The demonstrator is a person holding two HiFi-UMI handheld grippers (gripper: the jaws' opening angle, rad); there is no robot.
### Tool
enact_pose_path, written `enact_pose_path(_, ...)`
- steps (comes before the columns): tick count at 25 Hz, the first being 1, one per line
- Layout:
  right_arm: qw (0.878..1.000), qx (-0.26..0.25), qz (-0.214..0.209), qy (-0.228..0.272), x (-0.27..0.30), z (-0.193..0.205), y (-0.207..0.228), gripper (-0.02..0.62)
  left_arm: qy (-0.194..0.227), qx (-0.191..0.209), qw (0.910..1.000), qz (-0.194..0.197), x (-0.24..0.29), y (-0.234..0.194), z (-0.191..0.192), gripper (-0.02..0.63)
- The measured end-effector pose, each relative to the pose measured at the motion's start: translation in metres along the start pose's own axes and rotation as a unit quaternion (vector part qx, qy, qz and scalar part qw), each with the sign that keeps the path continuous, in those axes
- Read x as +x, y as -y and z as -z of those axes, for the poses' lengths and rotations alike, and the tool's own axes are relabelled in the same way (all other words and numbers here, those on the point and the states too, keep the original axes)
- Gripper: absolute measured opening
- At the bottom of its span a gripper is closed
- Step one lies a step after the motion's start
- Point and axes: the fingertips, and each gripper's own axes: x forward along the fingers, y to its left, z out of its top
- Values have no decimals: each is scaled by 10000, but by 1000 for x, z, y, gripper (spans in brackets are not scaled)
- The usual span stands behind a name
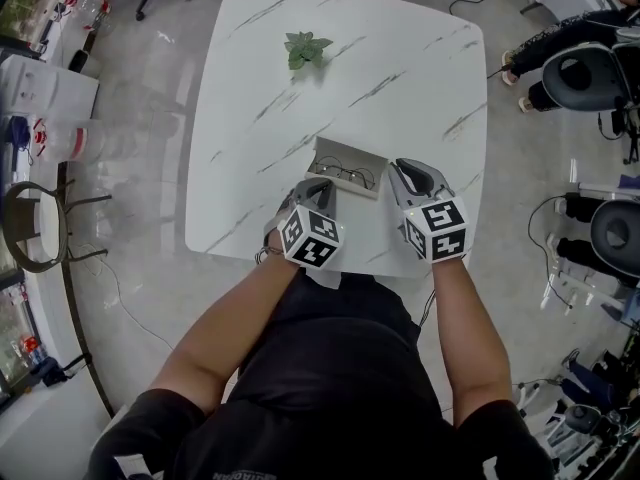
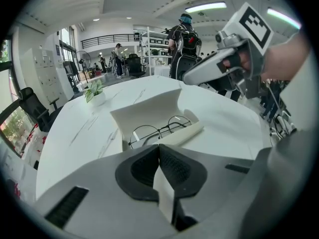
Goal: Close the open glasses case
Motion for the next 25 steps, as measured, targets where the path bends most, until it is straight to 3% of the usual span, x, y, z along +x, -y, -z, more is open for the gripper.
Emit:
enact_pose_path(13,9950,-837,139,-529,18,16,3,37,-34,-21,10000,2,1,1,0,5)
enact_pose_path(25,9949,-793,212,-580,15,19,4,31,43,-97,9999,-13,0,0,0,5)
